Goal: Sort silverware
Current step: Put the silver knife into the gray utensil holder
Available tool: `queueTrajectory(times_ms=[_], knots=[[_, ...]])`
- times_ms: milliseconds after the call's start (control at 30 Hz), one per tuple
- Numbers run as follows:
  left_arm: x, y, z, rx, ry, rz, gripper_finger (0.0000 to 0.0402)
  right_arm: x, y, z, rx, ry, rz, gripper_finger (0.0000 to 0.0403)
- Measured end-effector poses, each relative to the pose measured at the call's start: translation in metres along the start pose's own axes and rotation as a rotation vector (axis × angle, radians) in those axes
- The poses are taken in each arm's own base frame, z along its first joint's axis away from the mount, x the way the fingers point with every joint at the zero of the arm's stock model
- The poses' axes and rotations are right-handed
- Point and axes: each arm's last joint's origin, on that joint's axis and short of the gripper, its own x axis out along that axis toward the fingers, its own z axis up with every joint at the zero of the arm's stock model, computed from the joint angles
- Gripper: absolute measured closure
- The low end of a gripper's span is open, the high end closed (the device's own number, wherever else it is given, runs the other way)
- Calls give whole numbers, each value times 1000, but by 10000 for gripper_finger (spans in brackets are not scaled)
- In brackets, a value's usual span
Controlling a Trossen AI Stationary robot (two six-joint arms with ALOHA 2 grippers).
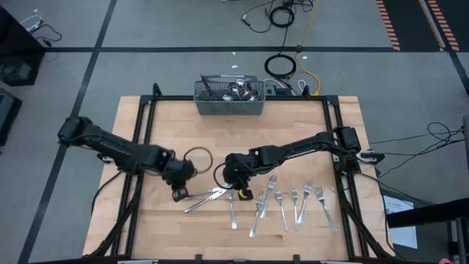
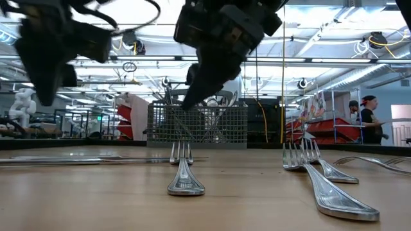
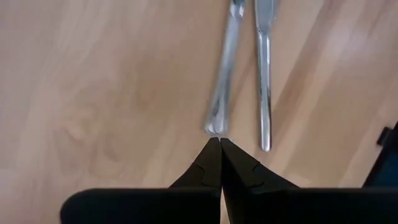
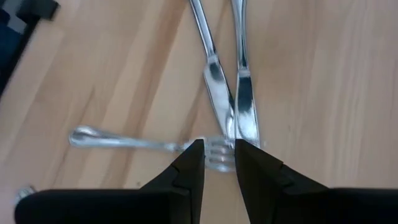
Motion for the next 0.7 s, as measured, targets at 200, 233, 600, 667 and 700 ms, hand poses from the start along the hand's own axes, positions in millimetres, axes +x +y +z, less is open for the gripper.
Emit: queueTrajectory(times_ms=[200,233,600,667,700], knots=[[8,-19,-20,14,-57,102,400,0,0,1,-3,-6,-5,323],[10,-21,-22,25,-64,121,400,0,-1,2,-6,-20,-6,323],[72,-25,-34,34,-116,133,401,1,2,21,-149,-216,-18,323],[73,-26,-36,27,-128,136,401,8,3,23,-194,-256,-21,322],[73,-27,-37,28,-132,139,401,13,3,23,-209,-268,-20,320]])
